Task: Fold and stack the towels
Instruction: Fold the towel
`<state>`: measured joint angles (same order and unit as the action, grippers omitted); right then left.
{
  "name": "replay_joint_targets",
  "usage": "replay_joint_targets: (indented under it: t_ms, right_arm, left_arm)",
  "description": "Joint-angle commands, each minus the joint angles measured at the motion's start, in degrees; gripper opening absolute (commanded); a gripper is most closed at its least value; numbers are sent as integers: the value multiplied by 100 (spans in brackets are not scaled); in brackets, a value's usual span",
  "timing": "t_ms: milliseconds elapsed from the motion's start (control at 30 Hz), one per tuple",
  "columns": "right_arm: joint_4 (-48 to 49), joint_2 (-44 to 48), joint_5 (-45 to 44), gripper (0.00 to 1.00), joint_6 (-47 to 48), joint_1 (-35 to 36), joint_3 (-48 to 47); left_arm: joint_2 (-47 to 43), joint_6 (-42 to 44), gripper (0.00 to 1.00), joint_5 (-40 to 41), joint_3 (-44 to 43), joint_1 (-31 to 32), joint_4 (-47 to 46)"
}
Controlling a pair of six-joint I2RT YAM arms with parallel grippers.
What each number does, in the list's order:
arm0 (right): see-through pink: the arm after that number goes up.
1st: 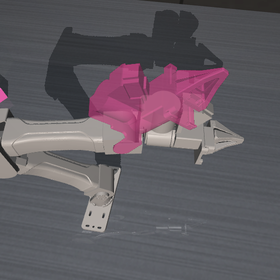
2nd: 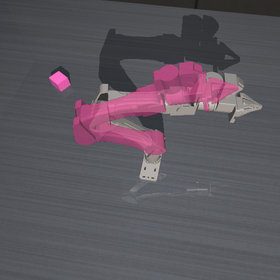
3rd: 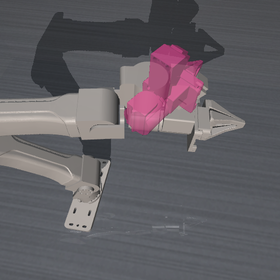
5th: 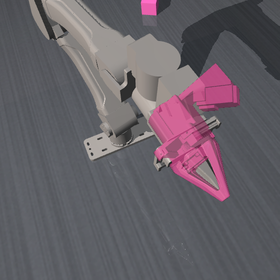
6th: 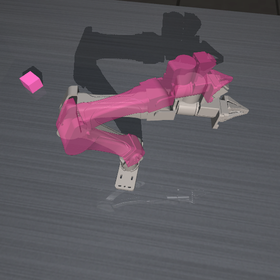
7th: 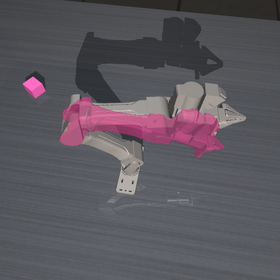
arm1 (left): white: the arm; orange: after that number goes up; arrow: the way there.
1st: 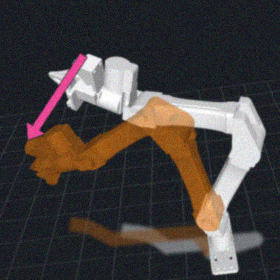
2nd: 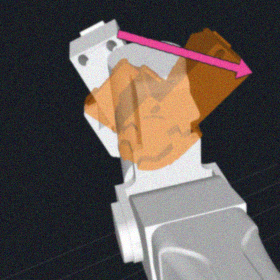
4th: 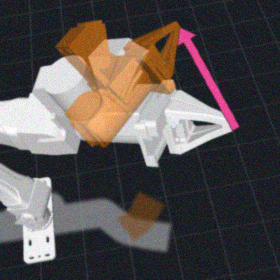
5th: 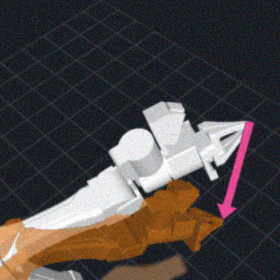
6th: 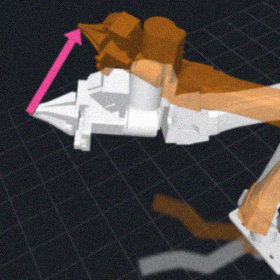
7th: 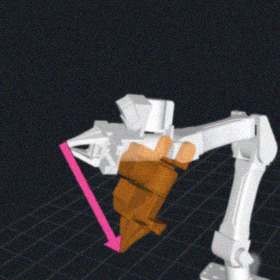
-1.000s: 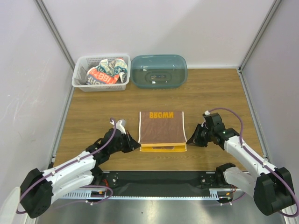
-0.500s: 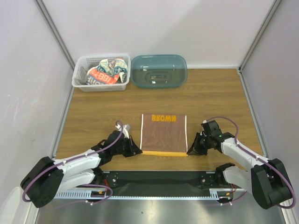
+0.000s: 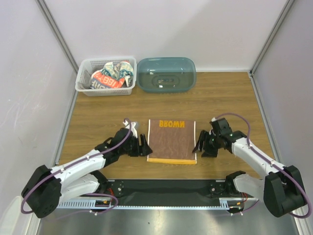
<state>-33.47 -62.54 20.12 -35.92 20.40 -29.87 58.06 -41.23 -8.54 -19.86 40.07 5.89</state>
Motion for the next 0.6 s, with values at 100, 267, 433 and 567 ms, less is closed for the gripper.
replay_joint_targets:
  t_ms: [100, 267, 433, 567]
  right_arm:
    - [-151, -144, -658, 70, 340, -36, -1345]
    - [788, -372, -1027, 79, 191, -300, -1478]
    - [1650, -531, -1194, 79, 33, -458, -1355]
    - [1397, -592, -1037, 79, 59, -450, -1154]
  left_arm:
    - [20, 888, 88, 809, -1248, -202, 712]
    - [583, 898, 98, 1065, -1732, -658, 37]
    - [1031, 862, 97, 933, -1872, -808, -747]
    - [1129, 556, 92, 643, -1602, -808, -502]
